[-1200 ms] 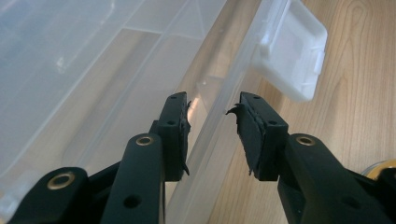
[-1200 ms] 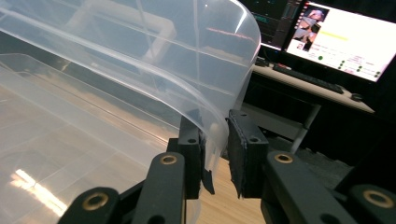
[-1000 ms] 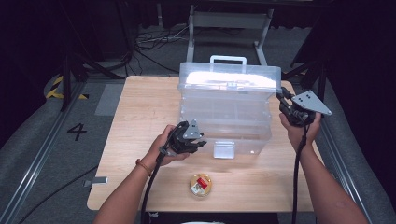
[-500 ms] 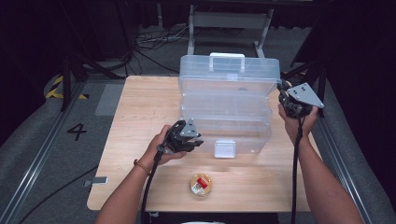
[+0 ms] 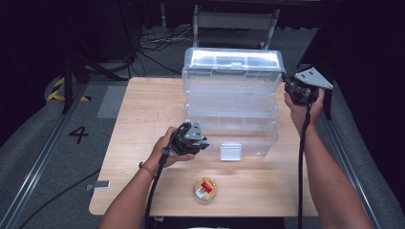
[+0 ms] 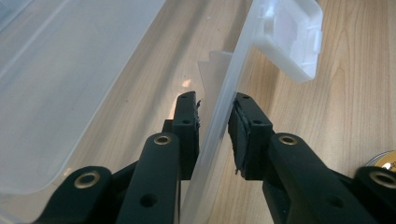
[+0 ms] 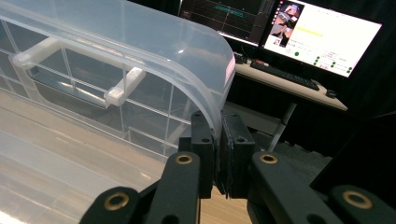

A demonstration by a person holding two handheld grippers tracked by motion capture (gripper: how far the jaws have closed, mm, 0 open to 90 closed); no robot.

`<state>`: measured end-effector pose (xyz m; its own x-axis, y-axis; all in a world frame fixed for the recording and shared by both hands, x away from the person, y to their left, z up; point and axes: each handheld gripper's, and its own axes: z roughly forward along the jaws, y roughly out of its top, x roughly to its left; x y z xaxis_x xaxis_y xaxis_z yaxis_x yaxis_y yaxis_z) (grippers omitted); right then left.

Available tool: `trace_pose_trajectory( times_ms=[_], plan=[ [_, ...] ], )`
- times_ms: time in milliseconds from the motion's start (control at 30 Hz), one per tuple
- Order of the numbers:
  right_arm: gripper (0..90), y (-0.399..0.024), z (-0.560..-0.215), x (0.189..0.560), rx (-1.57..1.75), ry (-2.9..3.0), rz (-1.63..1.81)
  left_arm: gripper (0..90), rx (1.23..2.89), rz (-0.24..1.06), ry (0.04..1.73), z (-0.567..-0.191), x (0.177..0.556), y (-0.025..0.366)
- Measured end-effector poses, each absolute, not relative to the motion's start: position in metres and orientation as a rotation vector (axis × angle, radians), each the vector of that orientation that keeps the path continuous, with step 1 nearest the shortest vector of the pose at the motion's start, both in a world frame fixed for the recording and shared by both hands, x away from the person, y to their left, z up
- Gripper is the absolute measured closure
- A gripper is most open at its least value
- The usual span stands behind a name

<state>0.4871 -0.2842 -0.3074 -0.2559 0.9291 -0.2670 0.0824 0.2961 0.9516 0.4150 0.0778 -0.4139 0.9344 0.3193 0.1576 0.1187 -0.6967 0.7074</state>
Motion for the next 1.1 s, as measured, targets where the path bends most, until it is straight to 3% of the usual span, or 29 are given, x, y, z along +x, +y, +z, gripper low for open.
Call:
trace_pose_trajectory(
  times_ms=[1100],
  plan=[
    [85.5, -0.284, -0.298, 0.545, 1.054, 1.631, 1.142, 79.7, 2.326, 0.286, 0.219, -0.416, 0.42, 0.085]
  ],
)
